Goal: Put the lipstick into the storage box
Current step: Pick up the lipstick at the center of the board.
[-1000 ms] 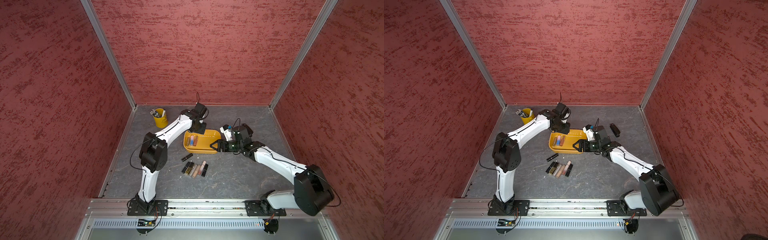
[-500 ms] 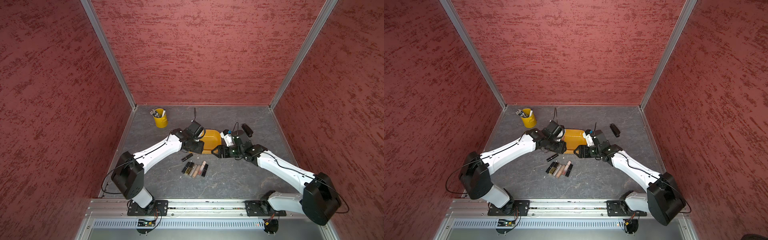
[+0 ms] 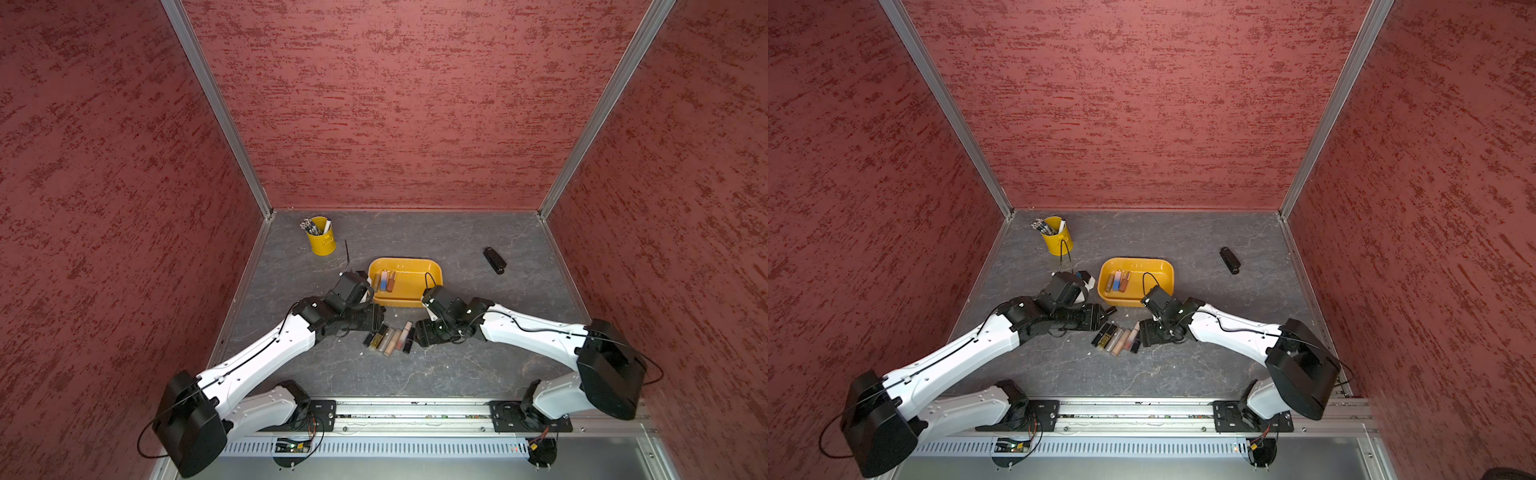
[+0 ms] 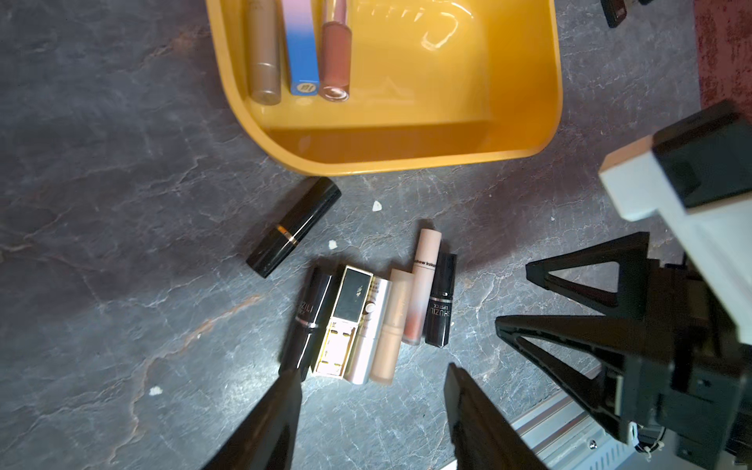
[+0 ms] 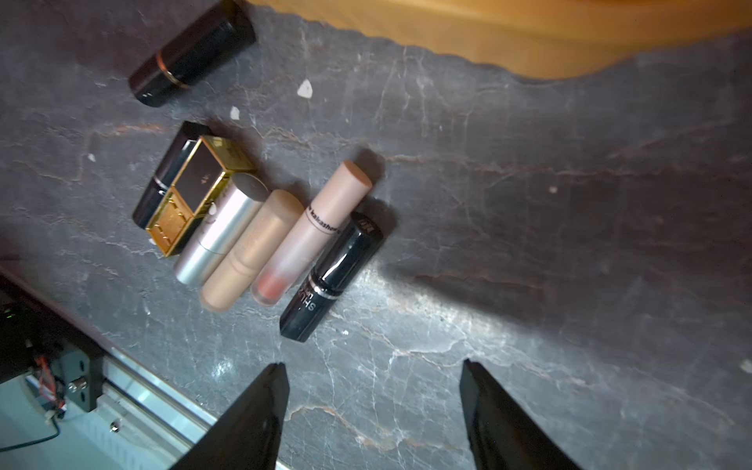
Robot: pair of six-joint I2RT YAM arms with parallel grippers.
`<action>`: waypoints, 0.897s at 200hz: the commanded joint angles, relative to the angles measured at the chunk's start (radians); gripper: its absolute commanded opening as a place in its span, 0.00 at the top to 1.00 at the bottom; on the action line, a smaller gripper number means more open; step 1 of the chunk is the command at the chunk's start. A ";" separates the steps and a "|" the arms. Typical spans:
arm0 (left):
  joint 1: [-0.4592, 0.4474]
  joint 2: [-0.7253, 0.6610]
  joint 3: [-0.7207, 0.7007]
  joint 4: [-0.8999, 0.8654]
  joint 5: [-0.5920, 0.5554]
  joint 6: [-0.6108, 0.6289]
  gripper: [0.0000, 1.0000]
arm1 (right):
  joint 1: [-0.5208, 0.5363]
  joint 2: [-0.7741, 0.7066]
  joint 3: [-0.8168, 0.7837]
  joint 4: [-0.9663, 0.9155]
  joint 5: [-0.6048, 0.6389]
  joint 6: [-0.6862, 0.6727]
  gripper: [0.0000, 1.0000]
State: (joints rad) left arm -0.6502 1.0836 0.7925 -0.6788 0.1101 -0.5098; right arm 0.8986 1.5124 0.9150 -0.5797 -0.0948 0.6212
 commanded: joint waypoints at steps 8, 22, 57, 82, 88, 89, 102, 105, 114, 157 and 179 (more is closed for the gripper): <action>0.036 -0.057 -0.037 0.040 0.044 -0.025 0.38 | 0.044 0.068 0.077 -0.051 0.110 0.047 0.29; 0.049 -0.076 -0.049 0.039 0.051 -0.023 0.38 | 0.055 0.098 0.097 -0.053 0.115 0.051 0.29; 0.076 -0.088 -0.068 0.039 0.069 -0.010 0.36 | 0.071 0.157 0.142 -0.061 0.129 0.052 0.29; 0.092 -0.089 -0.072 0.042 0.081 0.001 0.36 | 0.076 0.190 0.172 -0.083 0.144 0.045 0.29; 0.095 -0.089 -0.073 0.043 0.084 0.003 0.36 | 0.077 0.198 0.178 -0.090 0.150 0.044 0.29; 0.096 -0.089 -0.074 0.043 0.085 0.004 0.36 | 0.078 0.199 0.179 -0.090 0.152 0.042 0.29; 0.105 -0.087 -0.074 0.047 0.092 0.009 0.36 | 0.082 0.212 0.190 -0.099 0.160 0.041 0.29; 0.108 -0.088 -0.075 0.046 0.094 0.010 0.36 | 0.081 0.216 0.192 -0.101 0.163 0.040 0.29; 0.113 -0.088 -0.076 0.047 0.098 0.014 0.35 | 0.084 0.223 0.198 -0.103 0.164 0.038 0.29; 0.133 -0.091 -0.078 0.044 0.114 0.023 0.35 | 0.095 0.251 0.218 -0.118 0.179 0.032 0.30; 0.140 -0.097 -0.081 0.041 0.115 0.023 0.35 | 0.099 0.263 0.219 -0.121 0.182 0.030 0.31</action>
State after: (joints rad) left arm -0.5209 1.0046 0.7235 -0.6495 0.2096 -0.5056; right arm 0.9859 1.7596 1.1126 -0.6750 0.0486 0.6571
